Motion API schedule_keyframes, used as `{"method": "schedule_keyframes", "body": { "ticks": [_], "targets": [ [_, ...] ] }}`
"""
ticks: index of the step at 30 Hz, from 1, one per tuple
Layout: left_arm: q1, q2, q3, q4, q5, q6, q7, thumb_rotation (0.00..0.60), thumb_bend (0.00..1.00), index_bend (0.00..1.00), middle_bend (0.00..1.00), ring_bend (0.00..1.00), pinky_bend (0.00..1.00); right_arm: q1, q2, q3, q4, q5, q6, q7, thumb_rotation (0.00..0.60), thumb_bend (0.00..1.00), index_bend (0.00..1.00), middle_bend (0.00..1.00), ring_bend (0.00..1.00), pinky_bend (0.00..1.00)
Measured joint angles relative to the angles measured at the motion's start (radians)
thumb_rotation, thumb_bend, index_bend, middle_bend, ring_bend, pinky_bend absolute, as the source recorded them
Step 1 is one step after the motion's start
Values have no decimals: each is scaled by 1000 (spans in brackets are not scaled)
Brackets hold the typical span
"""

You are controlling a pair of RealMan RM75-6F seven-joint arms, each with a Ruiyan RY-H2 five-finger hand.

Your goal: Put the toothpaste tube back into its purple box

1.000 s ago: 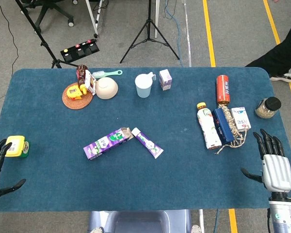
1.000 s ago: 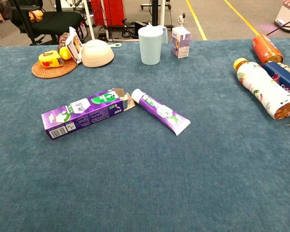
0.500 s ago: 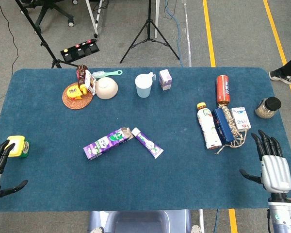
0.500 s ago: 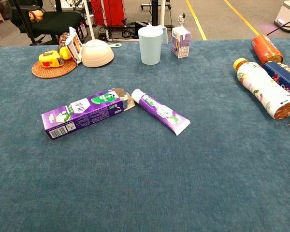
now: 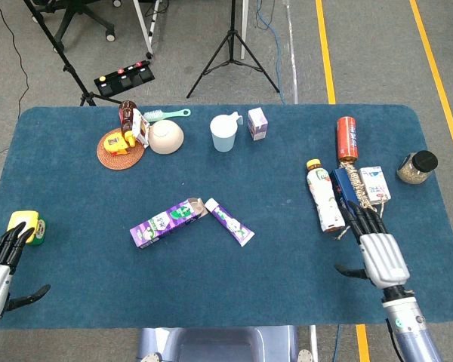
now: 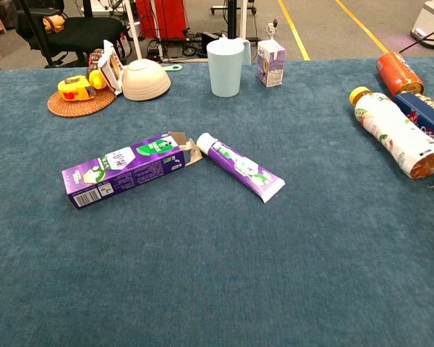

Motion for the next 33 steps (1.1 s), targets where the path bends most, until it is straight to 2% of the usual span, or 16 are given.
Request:
{"method": "schedule_keyframes", "body": {
  "ticks": [8, 16, 27, 33],
  "targets": [
    [-3, 9, -15, -1, -31, -5, -26, 600, 77, 0, 0, 0, 101, 122, -82, 58, -20, 140, -99, -195, 600, 0, 0, 0, 0, 0],
    [-13, 15, -25, -3, -55, -27, -39, 600, 76, 0, 0, 0, 101, 227, -207, 97, -78, 316, -155, -302, 600, 0, 0, 0, 0, 0],
    [-17, 24, -35, -3, -81, -40, -60, 600, 77, 0, 0, 0, 101, 383, -488, 140, -51, 429, -69, -568, 600, 0, 0, 0, 0, 0],
    [-19, 27, -37, -6, -84, -44, -64, 600, 76, 0, 0, 0, 102, 473, -619, 167, 34, 479, -14, -705, 600, 0, 0, 0, 0, 0]
  ]
}}
